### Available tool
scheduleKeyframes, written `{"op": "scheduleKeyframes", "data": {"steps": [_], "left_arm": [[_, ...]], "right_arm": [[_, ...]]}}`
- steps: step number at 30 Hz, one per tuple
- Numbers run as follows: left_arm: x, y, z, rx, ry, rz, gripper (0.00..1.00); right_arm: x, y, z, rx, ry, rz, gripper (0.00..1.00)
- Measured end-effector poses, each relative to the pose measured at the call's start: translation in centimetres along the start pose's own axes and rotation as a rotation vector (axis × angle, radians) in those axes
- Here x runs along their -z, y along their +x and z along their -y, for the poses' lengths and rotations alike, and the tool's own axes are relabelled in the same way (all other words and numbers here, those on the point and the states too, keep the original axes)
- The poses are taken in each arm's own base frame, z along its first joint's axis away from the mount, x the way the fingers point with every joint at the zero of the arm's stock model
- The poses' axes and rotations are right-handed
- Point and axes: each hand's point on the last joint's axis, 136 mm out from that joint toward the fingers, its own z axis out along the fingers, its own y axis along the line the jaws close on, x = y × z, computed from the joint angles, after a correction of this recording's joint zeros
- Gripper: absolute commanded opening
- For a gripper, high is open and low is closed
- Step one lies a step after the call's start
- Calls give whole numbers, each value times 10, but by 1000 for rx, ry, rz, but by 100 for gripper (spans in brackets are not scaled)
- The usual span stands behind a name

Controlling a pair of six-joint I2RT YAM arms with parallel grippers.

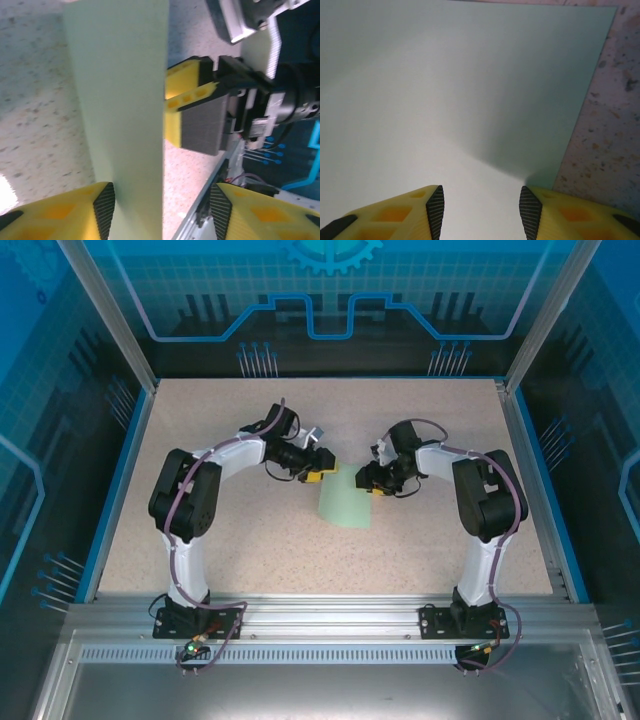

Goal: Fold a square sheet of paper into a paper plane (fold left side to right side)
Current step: First fold in half a square sheet of paper at the center of the table.

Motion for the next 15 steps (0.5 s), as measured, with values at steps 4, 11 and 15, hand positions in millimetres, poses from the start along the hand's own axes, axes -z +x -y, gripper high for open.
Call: {"op": "scheduleKeyframes", "data": {"steps": [4, 11, 15], "left_arm": [[-11, 6, 16, -15, 44, -27, 62], [-32, 5, 14, 10, 66, -56, 64], [-38, 5, 9, 33, 67, -65, 64]], "right_arm": [[-1, 0, -1, -13, -8, 3, 49], [2, -2, -4, -51, -82, 13, 49], [2, -4, -8, -61, -124, 14, 50]]}}
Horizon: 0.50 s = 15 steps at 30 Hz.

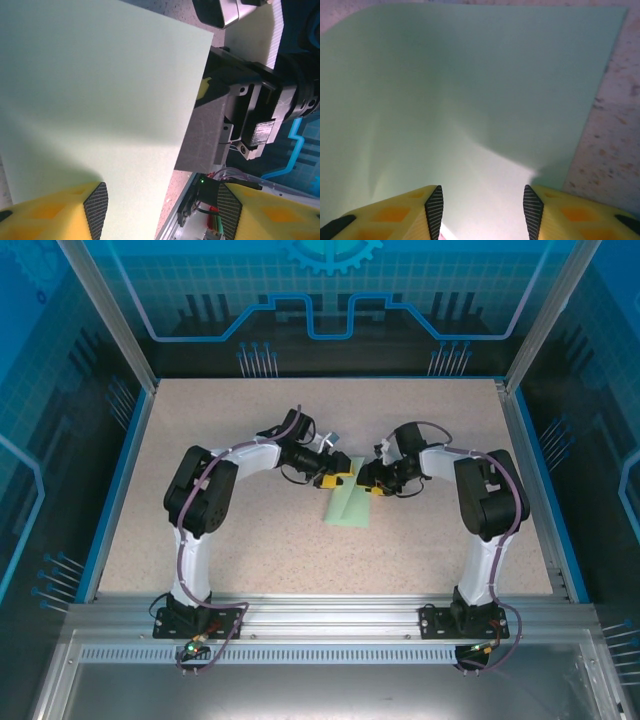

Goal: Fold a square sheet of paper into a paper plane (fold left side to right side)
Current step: First fold in half a square sheet of paper at the center of the table.

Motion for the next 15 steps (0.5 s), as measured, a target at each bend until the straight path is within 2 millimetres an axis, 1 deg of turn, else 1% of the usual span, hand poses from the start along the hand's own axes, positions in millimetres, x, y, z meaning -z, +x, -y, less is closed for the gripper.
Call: {"op": "scheduleKeyframes", "data": {"steps": [6, 11, 15], "left_arm": [[-1, -6, 2, -2, 8, 10, 64], [-3, -9, 1, 5, 9, 13, 64], [-4, -9, -1, 9, 7, 11, 64]], "right_arm": [[4, -3, -4, -19, -60, 4, 52], [19, -13, -2, -38, -89, 37, 52], [36, -18, -11, -37, -144, 78, 52]]}}
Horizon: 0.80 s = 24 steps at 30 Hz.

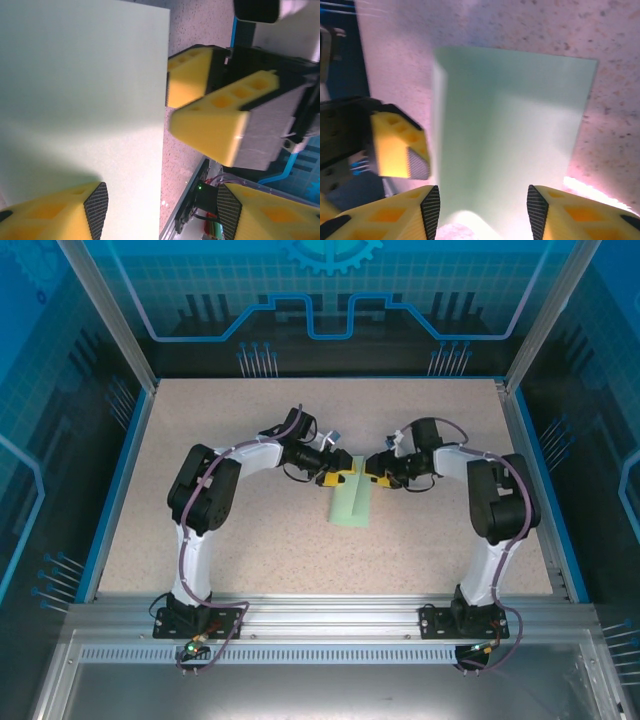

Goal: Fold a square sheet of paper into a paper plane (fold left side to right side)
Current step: First fold in half a square sheet of paper at the center of the table.

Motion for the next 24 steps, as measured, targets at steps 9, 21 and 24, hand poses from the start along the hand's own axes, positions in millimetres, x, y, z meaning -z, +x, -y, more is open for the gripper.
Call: {"op": "scheduleKeyframes", "data": {"steps": [9, 21, 24], "left_arm": [[0, 0, 1, -2, 1, 1, 63], [0, -2, 2, 6, 5, 6, 60], [0, -2, 3, 4, 6, 7, 60]], "right_arm": [[6, -5, -22, -38, -126, 27, 48], [-20, 6, -18, -91, -119, -33, 23], [-21, 7, -16, -96, -116, -36, 11]]}}
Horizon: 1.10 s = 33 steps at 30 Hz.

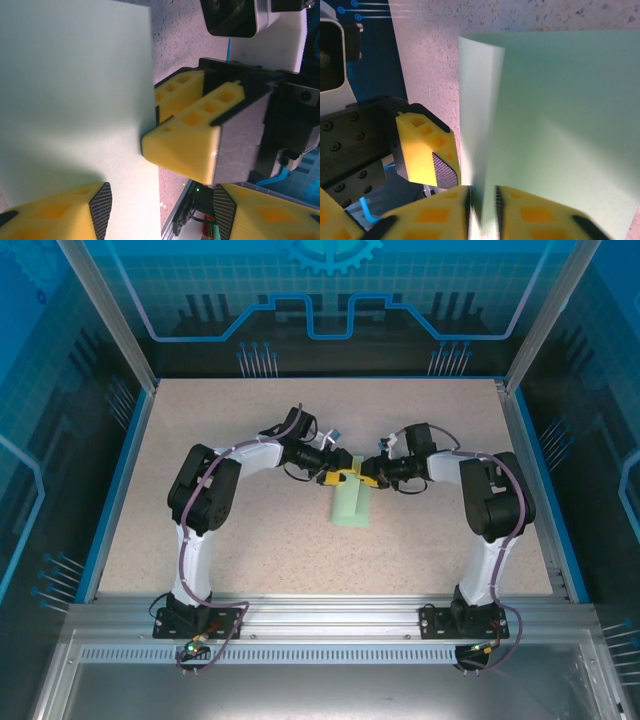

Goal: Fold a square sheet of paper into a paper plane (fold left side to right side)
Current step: First fold in half a square sheet of paper at the center of the table.

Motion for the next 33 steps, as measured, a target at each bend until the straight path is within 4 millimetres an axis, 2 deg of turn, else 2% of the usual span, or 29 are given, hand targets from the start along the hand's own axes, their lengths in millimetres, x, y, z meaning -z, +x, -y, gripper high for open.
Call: {"op": "scheduleKeyframes", "data": {"steps": [6, 15, 23, 29, 33], "left_arm": [[1, -3, -10, 0, -58, 26, 62], [19, 3, -30, 17, -256, 104, 63], [0, 17, -55, 49, -386, 59, 59], [-10, 19, -66, 45, -450, 34, 49], [-11, 17, -68, 43, -469, 38, 45]], "right_arm": [[2, -3, 2, 16, 35, 7, 7], [4, -11, 14, 52, 123, 15, 8], [2, -9, 38, 18, 198, 3, 10], [4, -10, 43, 22, 223, 8, 17], [5, -10, 46, 28, 233, 12, 34]]}}
